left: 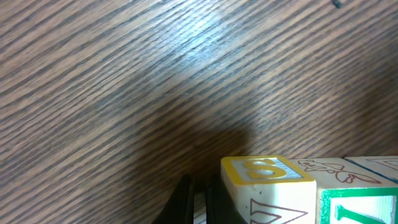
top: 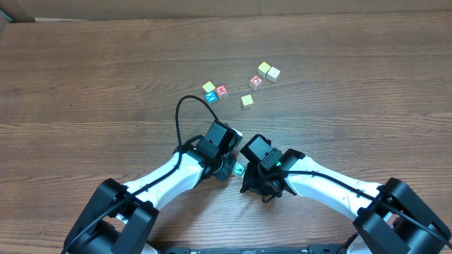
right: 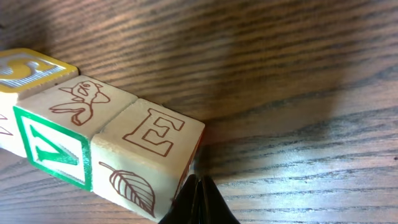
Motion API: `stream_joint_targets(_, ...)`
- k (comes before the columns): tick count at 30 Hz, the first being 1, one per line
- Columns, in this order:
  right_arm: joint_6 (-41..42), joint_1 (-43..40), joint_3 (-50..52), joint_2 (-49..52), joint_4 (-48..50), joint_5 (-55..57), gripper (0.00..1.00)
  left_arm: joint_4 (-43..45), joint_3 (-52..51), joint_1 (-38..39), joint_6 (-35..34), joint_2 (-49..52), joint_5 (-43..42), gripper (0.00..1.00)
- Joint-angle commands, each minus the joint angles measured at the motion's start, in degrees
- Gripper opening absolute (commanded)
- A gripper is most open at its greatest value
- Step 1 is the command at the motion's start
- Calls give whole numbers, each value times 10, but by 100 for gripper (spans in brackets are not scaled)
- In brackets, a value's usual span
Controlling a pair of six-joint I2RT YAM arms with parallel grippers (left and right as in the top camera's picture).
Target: Flip 3 blocks
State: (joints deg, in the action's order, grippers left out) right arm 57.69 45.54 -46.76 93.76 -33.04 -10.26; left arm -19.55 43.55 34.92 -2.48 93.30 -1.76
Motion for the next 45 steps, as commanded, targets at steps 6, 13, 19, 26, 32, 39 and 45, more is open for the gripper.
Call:
stream_joint_targets(6,9,14,-22,-10,45,-35,4,6,5,26,36,12,-148,4)
stream_joint_targets(13,11,14,-22,-9,49,-35,4,6,5,26,53,12,-162,4)
stream_joint_targets(19,24,14,-22,-9,49,-35,4,8,5,26,62,12,-160,4)
stream_joint_targets(26,26,14,-22,-10,56,-35,4,8,5,26,72,12,-158,4)
stream_joint_targets(32,37,14,-22,-10,56,-35,4,8,5,26,88,12,-158,4)
stream_joint_targets(39,37,14,-22,-10,59,-35,4,7,5,26,109,12,-159,4)
stream_joint_targets(45,44,14,-22,-9,60,-35,4,7,5,26,131,12,-159,4)
